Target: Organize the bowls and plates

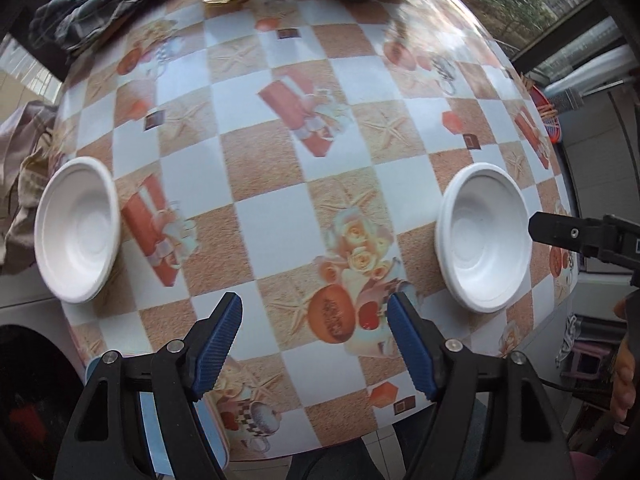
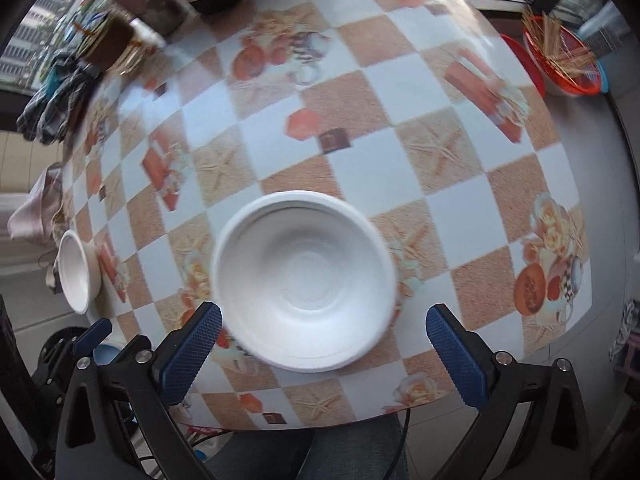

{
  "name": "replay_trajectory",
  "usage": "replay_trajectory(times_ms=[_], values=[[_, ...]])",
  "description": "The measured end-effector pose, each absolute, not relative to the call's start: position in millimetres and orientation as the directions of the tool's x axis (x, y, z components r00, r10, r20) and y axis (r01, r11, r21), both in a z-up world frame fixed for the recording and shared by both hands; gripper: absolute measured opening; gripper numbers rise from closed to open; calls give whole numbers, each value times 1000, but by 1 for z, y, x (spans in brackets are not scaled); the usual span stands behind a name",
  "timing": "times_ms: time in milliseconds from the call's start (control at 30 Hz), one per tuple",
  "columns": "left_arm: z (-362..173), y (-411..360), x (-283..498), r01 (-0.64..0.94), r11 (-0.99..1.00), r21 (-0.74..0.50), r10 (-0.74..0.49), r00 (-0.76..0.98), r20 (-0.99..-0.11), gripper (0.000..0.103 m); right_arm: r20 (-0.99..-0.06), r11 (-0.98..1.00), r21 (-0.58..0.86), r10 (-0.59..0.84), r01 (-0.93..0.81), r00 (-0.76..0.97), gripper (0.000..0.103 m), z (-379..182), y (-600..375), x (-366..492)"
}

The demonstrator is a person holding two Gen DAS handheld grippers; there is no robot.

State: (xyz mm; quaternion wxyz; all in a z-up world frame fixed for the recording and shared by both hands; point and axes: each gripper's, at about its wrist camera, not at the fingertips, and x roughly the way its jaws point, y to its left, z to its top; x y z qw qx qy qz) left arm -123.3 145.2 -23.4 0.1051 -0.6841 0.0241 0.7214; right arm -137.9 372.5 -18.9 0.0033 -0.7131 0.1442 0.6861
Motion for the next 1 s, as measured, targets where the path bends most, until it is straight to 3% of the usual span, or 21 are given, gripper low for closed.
replay_trajectory(times_ms=[300, 700, 1000], values=[[-4, 62, -138, -6, -997, -83, 83, -131, -988, 78, -977, -978, 207, -207, -6, 44, 103, -12, 279, -167], [-11, -66, -152, 265, -964, 25, -68, -157, -985, 78, -975, -950, 217, -200, 222, 97, 103, -31, 141, -209], [-41, -99, -178, 303, -947, 107, -149, -117, -982, 78, -977, -931, 209, -185, 300, 108, 103, -58, 60, -239]])
